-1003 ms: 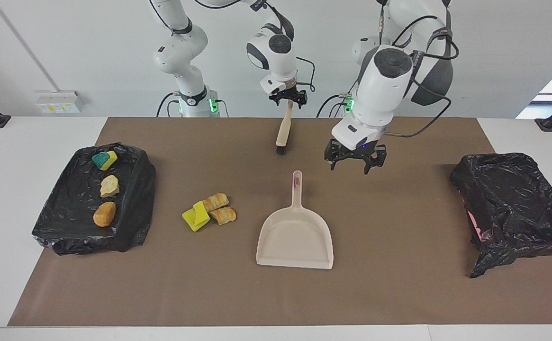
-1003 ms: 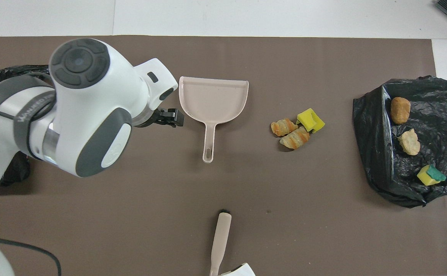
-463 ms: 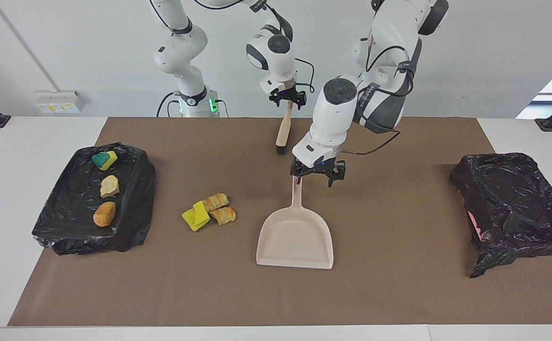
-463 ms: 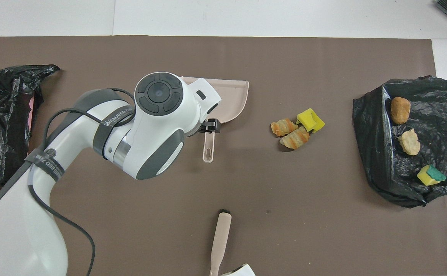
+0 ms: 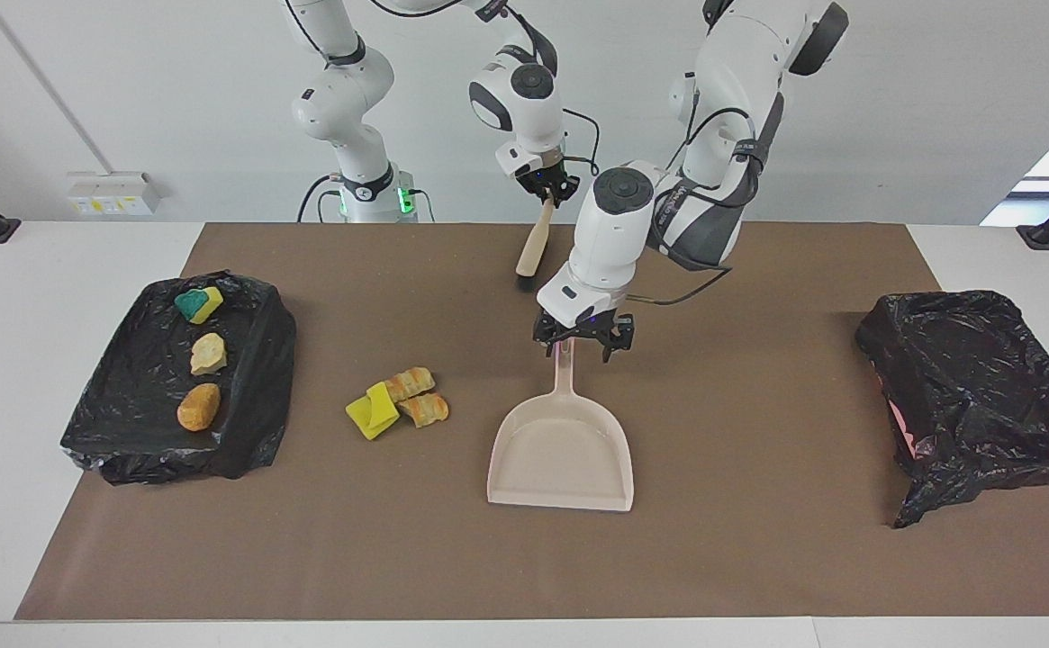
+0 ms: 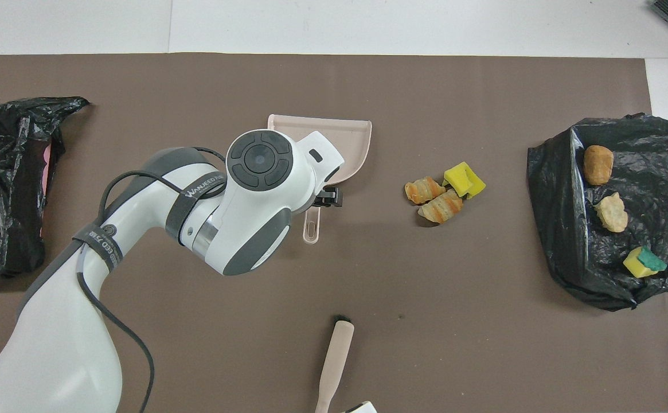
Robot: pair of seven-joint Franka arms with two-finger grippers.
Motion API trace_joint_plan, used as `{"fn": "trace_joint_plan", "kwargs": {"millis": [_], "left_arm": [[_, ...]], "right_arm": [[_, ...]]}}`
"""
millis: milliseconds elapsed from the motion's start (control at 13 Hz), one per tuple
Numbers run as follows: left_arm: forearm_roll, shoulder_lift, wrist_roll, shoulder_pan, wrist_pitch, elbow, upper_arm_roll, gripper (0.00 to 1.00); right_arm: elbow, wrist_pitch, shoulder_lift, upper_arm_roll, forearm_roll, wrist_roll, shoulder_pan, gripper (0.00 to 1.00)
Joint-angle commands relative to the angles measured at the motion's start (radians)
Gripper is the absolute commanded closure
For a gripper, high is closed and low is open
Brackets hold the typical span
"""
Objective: Sweep and dump trash in bin
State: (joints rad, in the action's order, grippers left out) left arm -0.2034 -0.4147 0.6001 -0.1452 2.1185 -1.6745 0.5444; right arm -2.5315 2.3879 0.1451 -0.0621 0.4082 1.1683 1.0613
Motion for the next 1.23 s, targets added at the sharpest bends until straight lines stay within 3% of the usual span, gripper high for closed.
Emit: {"fn": "trace_joint_plan", "kwargs": {"millis": [0,232,540,617,772,1081,1158], "left_arm": [[-0.129,-0.057,0.106,-0.025,0.044,-0.016,-0.001,0.00],[-0.215,-0.104,0.193,-0.024,0.063,-0.008,0.025,0.00],[-0.217,-0.107,0.191,-0.022,0.083,0.007,0.025,0.00],[-0.217,-0.105,0.191,-0.022,0.083,0.009,0.025,0.05],[-0.217,-0.105,0.191,-0.019,0.083,0.009,0.025,0.33],[-0.246,-0.104,0.182,-0.020,0.074,0.009,0.025,0.93],[-0.248,-0.104,0.179,-0.020,0.072,0.007,0.025,1.00]], "right_arm": [[0.040,-0.008,-0.016,-0.002,0.021,-0.007,-0.014,1.00],[0.105,-0.171,0.019,0.004,0.008,-0.039,-0.087,1.00],[0.108,-0.341,0.146,0.008,-0.061,-0.094,-0.174,1.00],[0.111,-0.428,0.192,0.010,-0.093,-0.134,-0.213,1.00],[0.121,-0.531,0.249,0.010,-0.115,-0.232,-0.296,1.00],[0.252,-0.766,0.265,0.013,-0.163,-0.428,-0.495,1.00],[0.282,-0.810,0.265,0.014,-0.175,-0.490,-0.556,1.00]]}}
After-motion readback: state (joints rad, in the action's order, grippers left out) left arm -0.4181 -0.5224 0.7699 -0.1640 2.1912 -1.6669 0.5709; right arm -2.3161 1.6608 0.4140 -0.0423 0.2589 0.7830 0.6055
